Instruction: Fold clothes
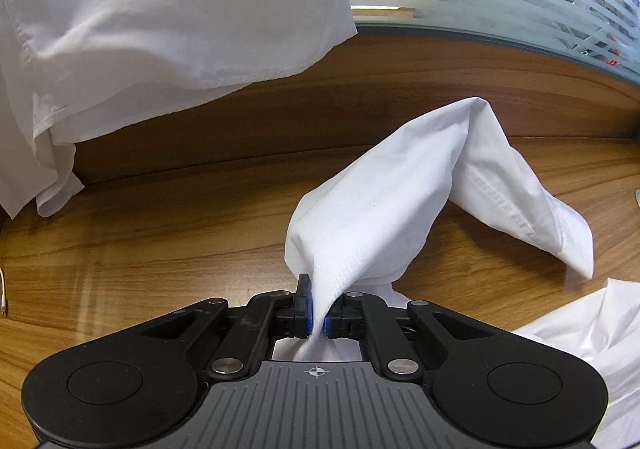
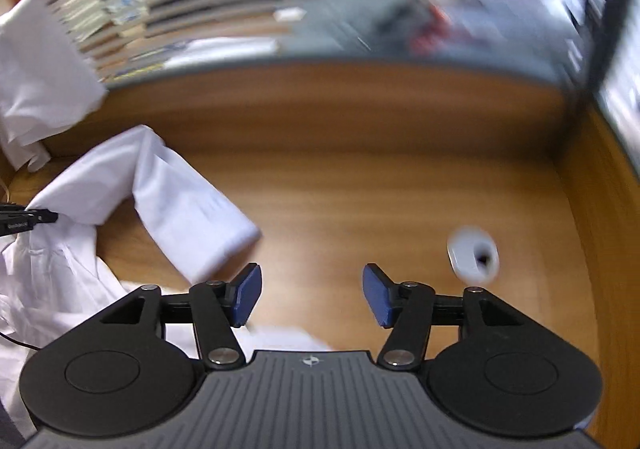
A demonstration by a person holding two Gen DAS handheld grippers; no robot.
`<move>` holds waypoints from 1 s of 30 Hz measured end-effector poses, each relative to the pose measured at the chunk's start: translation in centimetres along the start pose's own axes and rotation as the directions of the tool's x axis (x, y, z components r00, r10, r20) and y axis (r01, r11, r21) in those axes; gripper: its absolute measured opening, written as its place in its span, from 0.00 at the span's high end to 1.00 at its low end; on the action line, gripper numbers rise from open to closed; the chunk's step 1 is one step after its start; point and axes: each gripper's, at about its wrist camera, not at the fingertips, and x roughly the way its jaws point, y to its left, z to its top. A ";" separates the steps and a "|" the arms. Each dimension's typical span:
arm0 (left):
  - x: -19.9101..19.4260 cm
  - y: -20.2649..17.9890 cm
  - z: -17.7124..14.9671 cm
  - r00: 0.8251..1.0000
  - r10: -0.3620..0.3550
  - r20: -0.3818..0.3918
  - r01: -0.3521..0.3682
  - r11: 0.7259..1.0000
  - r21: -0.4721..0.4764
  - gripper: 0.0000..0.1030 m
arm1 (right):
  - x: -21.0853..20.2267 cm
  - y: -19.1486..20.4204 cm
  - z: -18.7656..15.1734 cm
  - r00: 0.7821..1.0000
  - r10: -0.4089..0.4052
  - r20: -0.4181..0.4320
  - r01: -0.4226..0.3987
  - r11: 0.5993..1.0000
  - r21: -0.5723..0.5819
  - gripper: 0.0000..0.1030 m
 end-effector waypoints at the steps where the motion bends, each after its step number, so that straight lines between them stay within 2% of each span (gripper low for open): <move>1: 0.1 0.1 0.3 1.000 0.001 -0.006 -0.001 1.000 0.000 0.92 | 0.0 -0.9 -0.9 1.000 0.006 -0.008 -0.005 0.999 0.032 0.35; 6: 0.2 0.2 0.4 1.000 0.000 -0.012 0.000 1.000 0.011 0.90 | 0.7 -4.6 -4.5 0.998 0.049 -0.025 -0.043 0.979 0.201 0.33; 10: 0.6 0.0 0.4 1.000 0.010 -0.021 -0.010 1.000 0.024 0.88 | 2.1 -6.2 -6.2 0.990 0.136 -0.030 -0.120 0.943 0.310 0.32; 16: 1.3 -0.5 0.1 0.999 0.016 -0.036 -0.015 0.999 0.030 0.72 | 4.5 -7.1 -7.2 0.959 0.279 -0.039 -0.233 0.863 0.448 0.35; 17: 1.5 -0.6 0.0 0.999 0.019 -0.039 -0.018 0.999 0.033 0.69 | 4.5 -7.0 -7.4 0.954 0.296 -0.037 -0.247 0.854 0.457 0.48; 18: 1.6 -0.8 0.0 0.999 0.022 -0.042 -0.020 0.999 0.036 0.69 | 4.3 -6.8 -7.6 0.951 0.306 -0.038 -0.255 0.851 0.459 0.72; 19: 1.7 -1.0 -0.1 0.999 0.027 -0.041 -0.025 0.999 0.043 0.69 | 4.1 -6.6 -7.8 0.948 0.316 -0.039 -0.264 0.848 0.460 0.83; 20: 1.6 -1.0 -0.1 0.999 0.036 -0.036 -0.035 0.998 0.043 0.80 | 3.7 -6.5 -7.9 0.948 0.315 -0.034 -0.266 0.849 0.457 0.96; 21: 1.5 -1.1 -0.1 0.999 0.046 -0.030 -0.044 0.998 0.042 0.90 | 2.9 -6.3 -7.9 0.954 0.300 -0.023 -0.259 0.856 0.448 0.98; 23: 1.1 -0.9 0.1 0.998 0.054 -0.016 -0.054 0.998 0.022 0.93 | 0.7 -6.3 -8.1 0.961 0.277 0.024 -0.258 0.856 0.448 0.98; 27: -0.8 -0.2 0.3 0.998 0.065 0.022 -0.064 0.997 -0.032 0.94 | -5.9 -6.1 -8.9 0.954 0.259 0.149 -0.299 0.839 0.455 0.98; 30: -2.5 0.5 0.0 0.997 0.067 0.035 -0.065 0.996 -0.060 0.94 | -10.2 -5.1 -10.8 0.953 0.255 0.164 -0.302 0.844 0.443 0.98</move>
